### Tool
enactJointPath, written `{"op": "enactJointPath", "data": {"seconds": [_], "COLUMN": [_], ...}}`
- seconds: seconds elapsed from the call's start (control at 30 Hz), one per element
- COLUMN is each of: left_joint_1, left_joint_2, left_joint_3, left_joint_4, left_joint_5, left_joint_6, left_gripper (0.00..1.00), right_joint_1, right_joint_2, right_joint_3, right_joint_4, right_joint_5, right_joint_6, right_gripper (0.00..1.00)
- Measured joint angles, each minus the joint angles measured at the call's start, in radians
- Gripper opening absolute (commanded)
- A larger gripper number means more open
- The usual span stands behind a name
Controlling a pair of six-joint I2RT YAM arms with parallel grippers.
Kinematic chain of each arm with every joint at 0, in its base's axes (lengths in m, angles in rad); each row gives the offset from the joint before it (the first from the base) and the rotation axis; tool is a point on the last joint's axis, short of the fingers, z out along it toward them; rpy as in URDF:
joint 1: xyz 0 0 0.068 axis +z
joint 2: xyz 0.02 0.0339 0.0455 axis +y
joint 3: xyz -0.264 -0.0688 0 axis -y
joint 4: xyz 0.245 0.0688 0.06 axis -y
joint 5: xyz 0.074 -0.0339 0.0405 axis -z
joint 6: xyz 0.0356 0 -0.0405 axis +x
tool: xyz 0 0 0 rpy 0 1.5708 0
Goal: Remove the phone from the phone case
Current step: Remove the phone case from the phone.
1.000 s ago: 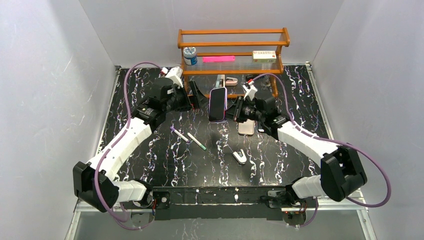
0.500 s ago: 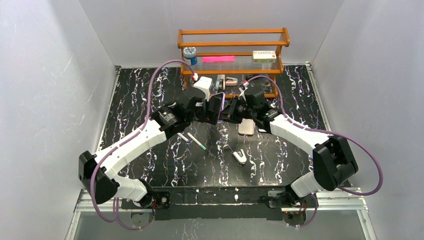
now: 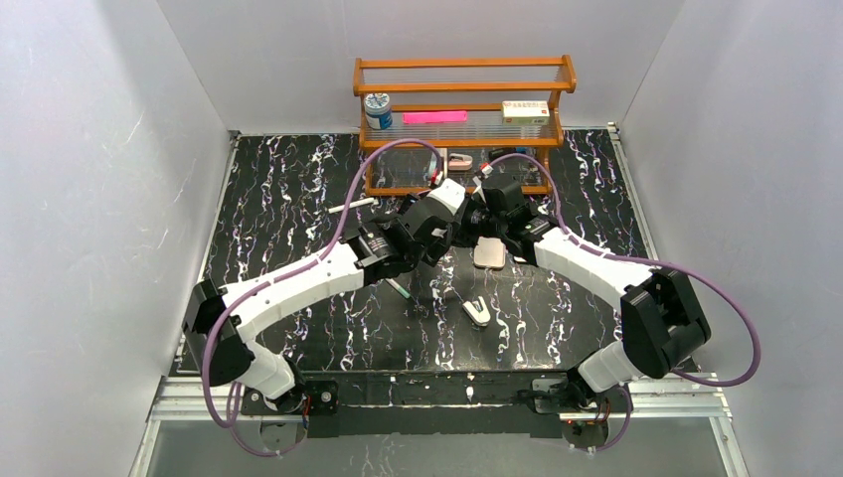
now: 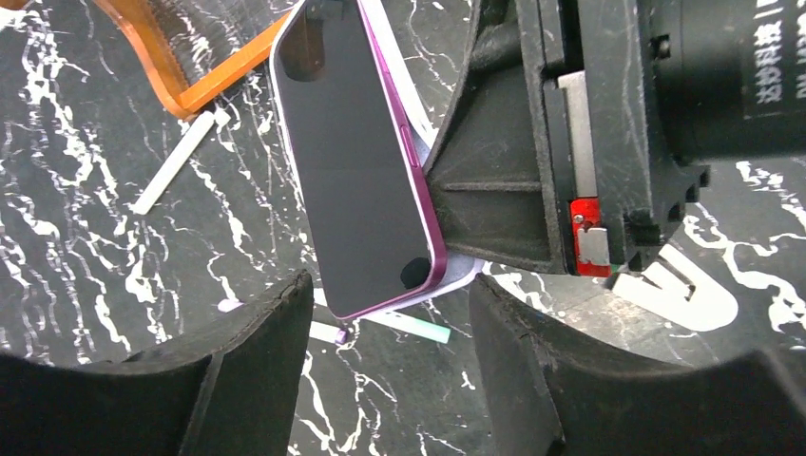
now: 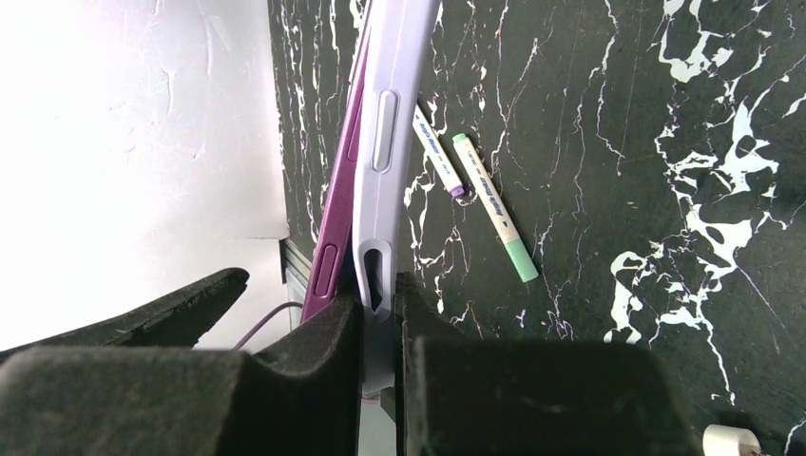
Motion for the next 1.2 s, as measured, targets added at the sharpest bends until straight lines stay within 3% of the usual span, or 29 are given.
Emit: {"op": "enactJointPath", "data": {"seconds": [0.17, 0.3, 0.47, 0.9, 1.2], "left_joint_1": [-0.017, -0.023, -0.026, -0.035, -0.036], "left_joint_2": [0.019, 0.024, 0.033, 0.045, 0.079], "left_joint_3": [0.0, 0.0, 0.0, -0.007, -0.023], "left_joint_4": [-0.01, -0.012, -0.013, 0.011, 0.042], "left_joint_5": [-0.047, -0.084, -0.134, -0.174, -0.214], "left_joint_6": [0.031, 0.045, 0.074, 0.128, 0.196], "left_gripper": [0.54, 0.42, 0.36, 0.37, 0.07], "right_joint_1": [0.002, 0.002, 0.004, 0.01, 0.021], "right_joint_2": [0.0, 0.0, 0.0, 0.003, 0.006], "right_joint_3": [0.001, 0.001, 0.001, 0.011, 0.02], "right_joint_4": [0.0, 0.001, 0.008, 0.036, 0.056], "right_joint_5": [-0.003, -0.003, -0.004, -0.02, -0.013], "right_joint_6": [0.01, 0.022, 0.031, 0.037, 0.031], "right_gripper": [0.01, 0.01, 0.01, 0.01, 0.01]}}
